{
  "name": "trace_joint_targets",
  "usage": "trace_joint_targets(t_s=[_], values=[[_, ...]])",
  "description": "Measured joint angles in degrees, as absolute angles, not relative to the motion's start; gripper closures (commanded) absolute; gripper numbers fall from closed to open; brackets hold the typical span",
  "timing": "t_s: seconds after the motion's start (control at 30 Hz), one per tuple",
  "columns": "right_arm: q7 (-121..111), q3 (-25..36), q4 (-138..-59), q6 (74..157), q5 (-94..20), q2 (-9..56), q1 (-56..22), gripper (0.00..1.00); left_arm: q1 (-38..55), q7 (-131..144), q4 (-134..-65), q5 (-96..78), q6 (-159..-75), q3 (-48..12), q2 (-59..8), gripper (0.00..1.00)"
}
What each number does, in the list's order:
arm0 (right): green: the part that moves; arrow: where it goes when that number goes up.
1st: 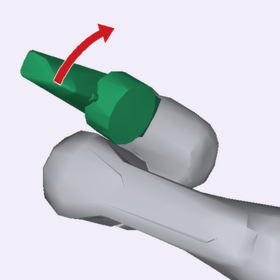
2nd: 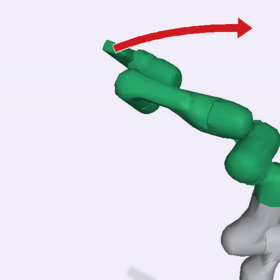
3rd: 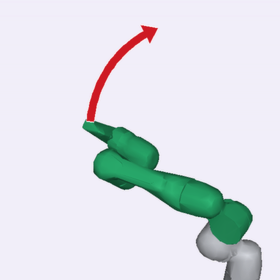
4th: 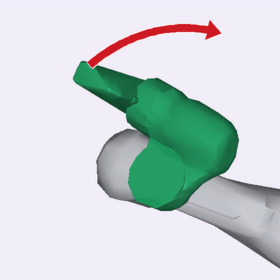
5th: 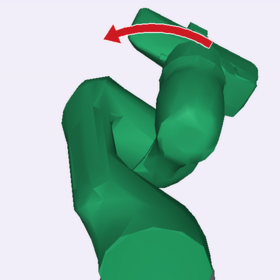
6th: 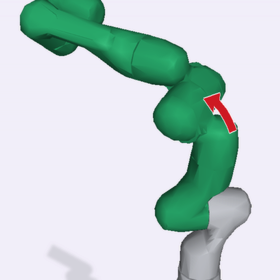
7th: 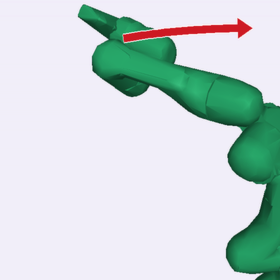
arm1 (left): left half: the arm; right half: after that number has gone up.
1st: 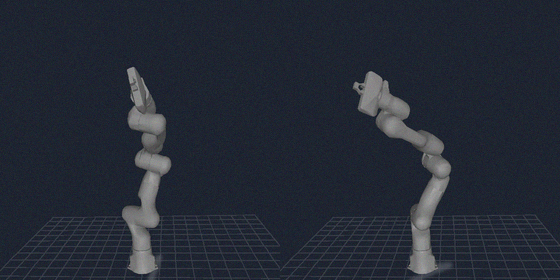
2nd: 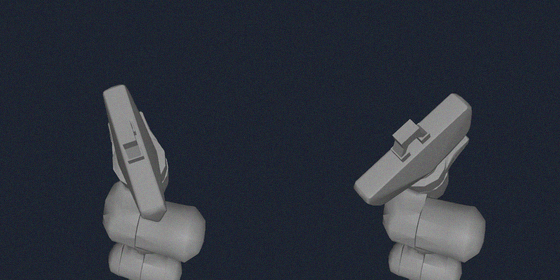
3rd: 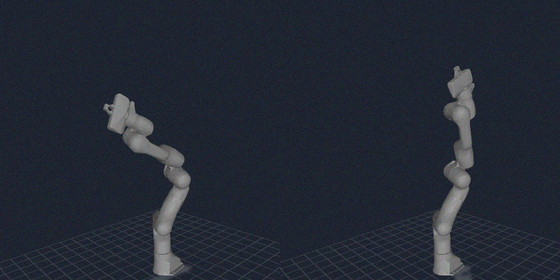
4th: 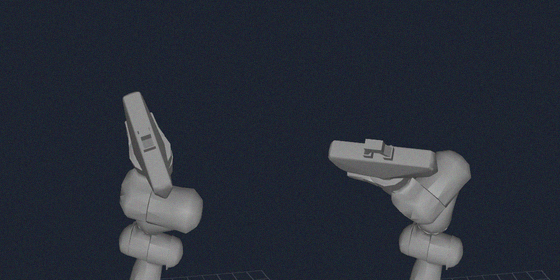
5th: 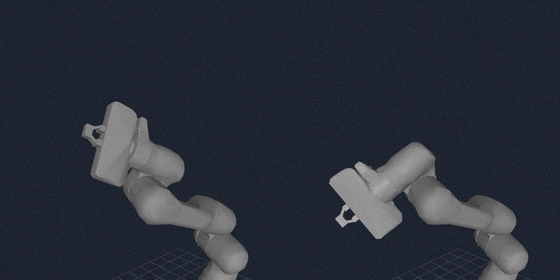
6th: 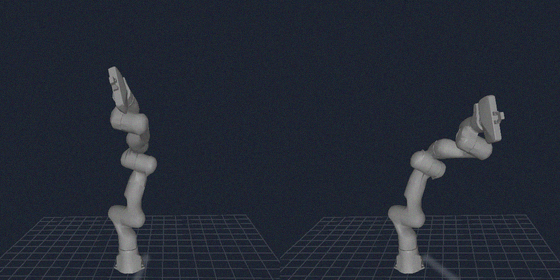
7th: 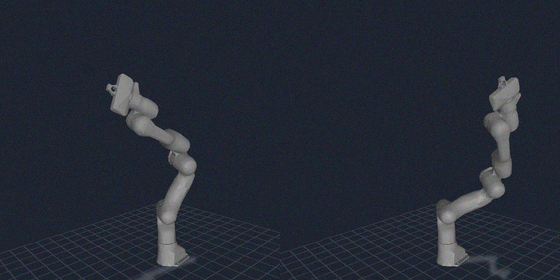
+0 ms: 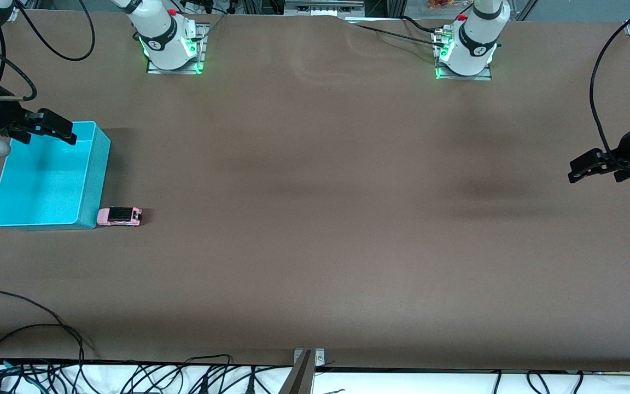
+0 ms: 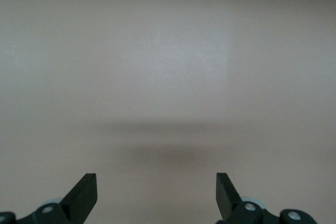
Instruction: Wind and store pink jeep toy
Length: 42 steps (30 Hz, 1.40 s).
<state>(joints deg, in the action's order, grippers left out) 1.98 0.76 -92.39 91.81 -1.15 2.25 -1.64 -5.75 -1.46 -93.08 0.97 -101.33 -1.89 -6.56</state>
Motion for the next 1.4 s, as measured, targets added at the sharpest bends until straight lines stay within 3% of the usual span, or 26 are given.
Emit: trace_joint_targets(t_s=[0.53, 1.17, 1.4], values=[[1.98, 0.76, -93.88, 93.34, -1.15, 4.99, -1.63, 0.00, -5.71, -1.46, -93.08, 0.97, -101.33, -2.25, -6.27, 0.00], [2.04, 0.76, -115.90, 122.63, -1.15, 5.32, -1.62, 0.00, -5.40, -1.46, -93.06, 0.97, -101.33, -4.88, -5.74, 0.00], [2.47, 0.82, -121.73, 126.58, -1.15, 5.26, -1.56, 0.00, -5.40, -1.46, -92.84, 0.97, -101.36, -4.88, -5.73, 0.00]])
